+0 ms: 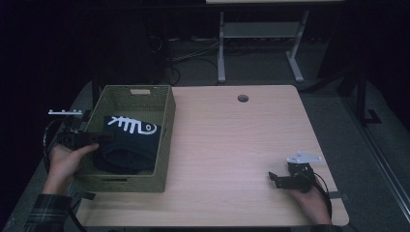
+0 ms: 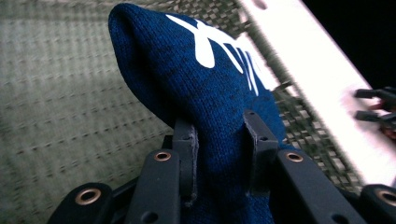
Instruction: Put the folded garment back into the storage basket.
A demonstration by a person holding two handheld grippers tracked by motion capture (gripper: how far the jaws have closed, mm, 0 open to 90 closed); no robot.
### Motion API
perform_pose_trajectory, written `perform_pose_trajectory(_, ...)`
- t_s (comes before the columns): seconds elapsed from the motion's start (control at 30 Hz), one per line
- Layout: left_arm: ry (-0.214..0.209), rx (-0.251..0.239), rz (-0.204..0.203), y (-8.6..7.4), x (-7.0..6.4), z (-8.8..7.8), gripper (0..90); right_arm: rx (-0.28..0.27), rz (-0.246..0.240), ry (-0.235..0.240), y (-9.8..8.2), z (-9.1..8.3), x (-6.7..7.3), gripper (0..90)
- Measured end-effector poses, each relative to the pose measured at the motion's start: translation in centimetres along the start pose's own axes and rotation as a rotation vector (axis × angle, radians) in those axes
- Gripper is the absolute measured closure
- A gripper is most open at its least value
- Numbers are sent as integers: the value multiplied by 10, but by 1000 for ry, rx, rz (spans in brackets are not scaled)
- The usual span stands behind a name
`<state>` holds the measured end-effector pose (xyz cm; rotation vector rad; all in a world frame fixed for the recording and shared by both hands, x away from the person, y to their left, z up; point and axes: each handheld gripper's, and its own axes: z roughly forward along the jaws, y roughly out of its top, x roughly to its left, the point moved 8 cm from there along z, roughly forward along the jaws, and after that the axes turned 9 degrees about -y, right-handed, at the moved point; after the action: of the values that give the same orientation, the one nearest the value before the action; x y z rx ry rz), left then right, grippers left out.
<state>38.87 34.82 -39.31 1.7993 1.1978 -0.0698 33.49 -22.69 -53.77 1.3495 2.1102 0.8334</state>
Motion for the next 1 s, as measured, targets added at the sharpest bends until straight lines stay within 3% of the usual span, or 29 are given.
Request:
perform_pose_trajectory(0.13,29,32,-8,-4,13,4,697,0,0,0,0,0,0,121)
perform_pose_trajectory(0.37,61,63,2,-7,21,10,646,0,1,0,0,0,0,121)
perform_pose_trajectory(0.87,261,147,59,-9,33,9,317,0,0,0,0,0,0,121)
perform_pose_trajectory(1.0,297,133,64,-8,34,6,270,0,1,0,0,0,0,121)
